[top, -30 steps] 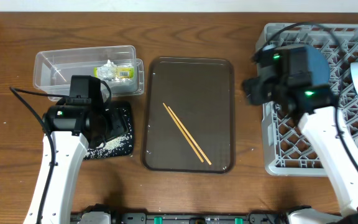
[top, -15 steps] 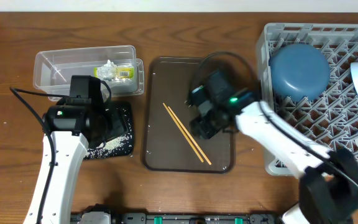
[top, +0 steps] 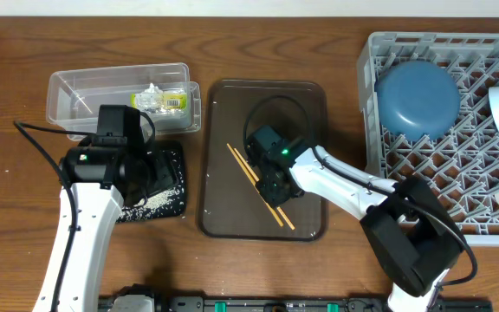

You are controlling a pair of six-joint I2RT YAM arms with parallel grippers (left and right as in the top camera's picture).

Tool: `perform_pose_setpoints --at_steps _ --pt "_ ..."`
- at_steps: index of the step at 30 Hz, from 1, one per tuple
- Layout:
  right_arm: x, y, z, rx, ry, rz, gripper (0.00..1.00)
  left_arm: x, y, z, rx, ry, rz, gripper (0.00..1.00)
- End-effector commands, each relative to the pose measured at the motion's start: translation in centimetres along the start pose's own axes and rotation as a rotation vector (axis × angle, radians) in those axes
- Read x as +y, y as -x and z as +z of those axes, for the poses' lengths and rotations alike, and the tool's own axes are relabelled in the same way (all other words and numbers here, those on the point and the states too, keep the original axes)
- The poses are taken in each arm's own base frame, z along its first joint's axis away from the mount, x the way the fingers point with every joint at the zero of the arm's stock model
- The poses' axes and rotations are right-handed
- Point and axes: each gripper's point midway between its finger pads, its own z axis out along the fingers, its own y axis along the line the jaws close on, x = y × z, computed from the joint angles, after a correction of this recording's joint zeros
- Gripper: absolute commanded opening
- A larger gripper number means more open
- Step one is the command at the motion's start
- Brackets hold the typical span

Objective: Sort waste into correct bins and load items into the dishwasher rack
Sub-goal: 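Reach the right gripper to the chopsticks and grasp one, then carry the chopstick right and drop it into the rack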

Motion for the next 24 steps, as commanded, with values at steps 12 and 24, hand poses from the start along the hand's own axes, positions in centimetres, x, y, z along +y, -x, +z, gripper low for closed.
perform_pose_setpoints --at_steps 12,24 --pt "-1.0 -1.4 2.0 0.072 -0.083 0.059 0.20 0.0 0.5 -0.3 -0.013 0.005 0.006 0.66" --pt "0.3 -2.4 1.7 0.121 0.008 0.090 0.01 0.1 0.4 -0.3 -0.011 0.006 0.005 0.66"
